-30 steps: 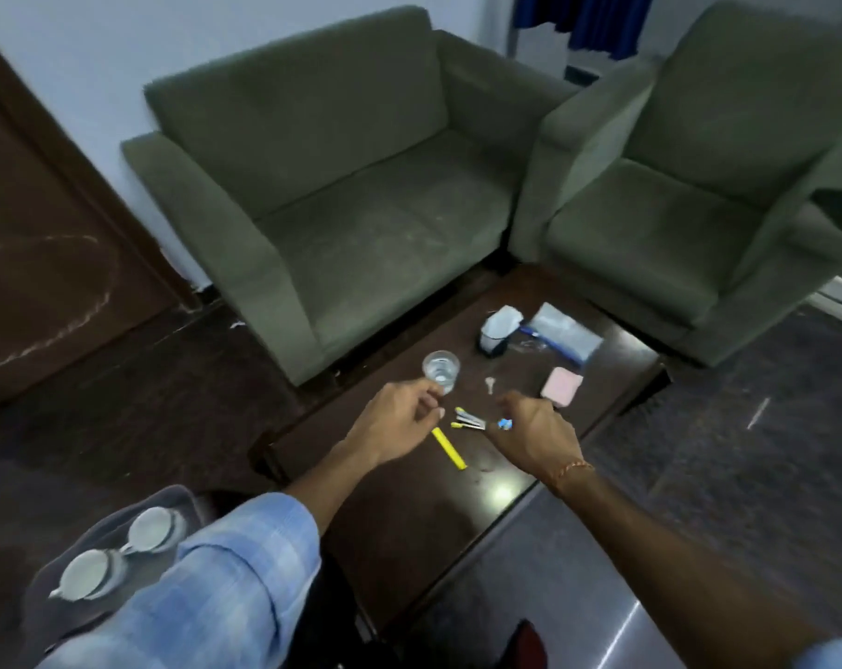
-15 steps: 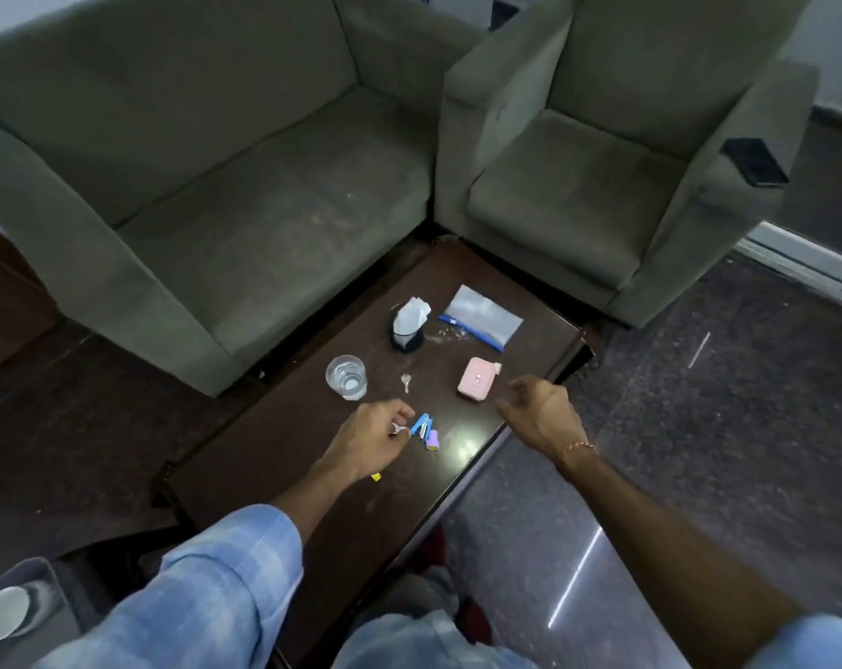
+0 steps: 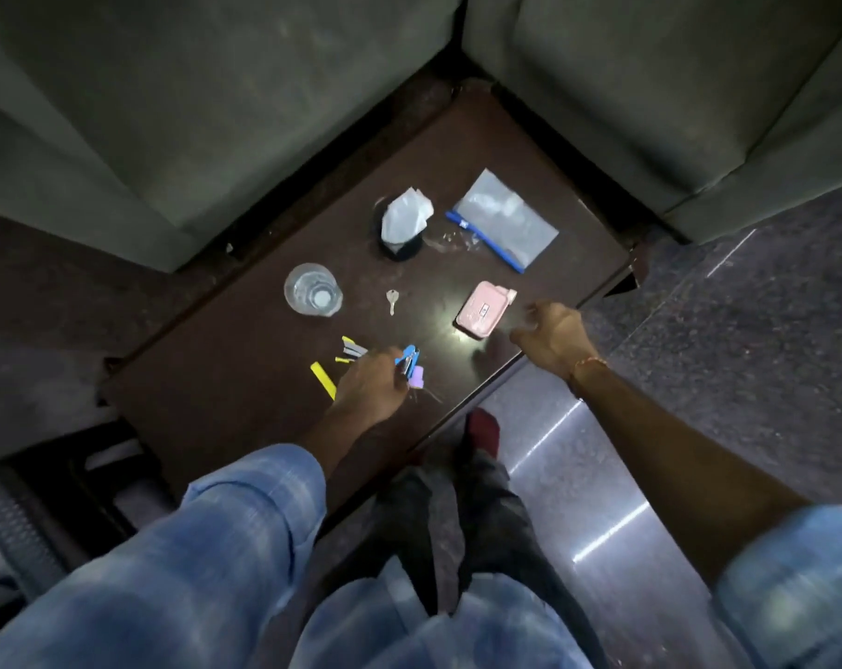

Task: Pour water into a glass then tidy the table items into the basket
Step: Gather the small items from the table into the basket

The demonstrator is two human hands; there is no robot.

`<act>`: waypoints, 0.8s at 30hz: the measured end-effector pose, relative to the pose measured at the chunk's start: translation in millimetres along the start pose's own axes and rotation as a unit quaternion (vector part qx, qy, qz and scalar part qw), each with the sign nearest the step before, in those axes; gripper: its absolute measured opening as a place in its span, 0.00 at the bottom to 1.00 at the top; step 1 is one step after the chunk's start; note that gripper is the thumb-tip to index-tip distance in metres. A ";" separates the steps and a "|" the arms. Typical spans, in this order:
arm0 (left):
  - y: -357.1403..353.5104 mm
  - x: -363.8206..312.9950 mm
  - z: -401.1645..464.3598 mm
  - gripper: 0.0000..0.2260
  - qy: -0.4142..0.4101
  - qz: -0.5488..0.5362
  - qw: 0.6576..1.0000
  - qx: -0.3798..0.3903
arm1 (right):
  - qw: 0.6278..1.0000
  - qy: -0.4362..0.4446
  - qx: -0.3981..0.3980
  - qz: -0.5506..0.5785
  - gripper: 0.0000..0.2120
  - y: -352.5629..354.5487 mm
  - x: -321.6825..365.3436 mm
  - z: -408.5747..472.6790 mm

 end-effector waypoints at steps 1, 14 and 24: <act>-6.8 4.8 10.8 0.13 0.005 0.010 1.000 -0.011 | 1.000 0.016 0.007 -0.018 0.22 -5.3 -1.2 15.7; -71.8 46.1 85.0 0.21 0.039 0.155 0.985 -0.066 | 0.978 0.112 0.045 -0.167 0.40 -72.1 3.6 123.3; -69.5 46.8 94.5 0.15 0.023 0.100 0.991 -0.083 | 0.981 0.128 0.023 -0.146 0.35 -77.0 8.4 128.8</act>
Point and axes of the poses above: each hand's wrist, its own z-axis towards the middle knuckle, its own y-axis out of the back of the hand, x = y × z, the point moved 1 cm from there along z, towards the middle knuckle, and after that the axes turned 14 degrees about -z, right-handed, at the moved point
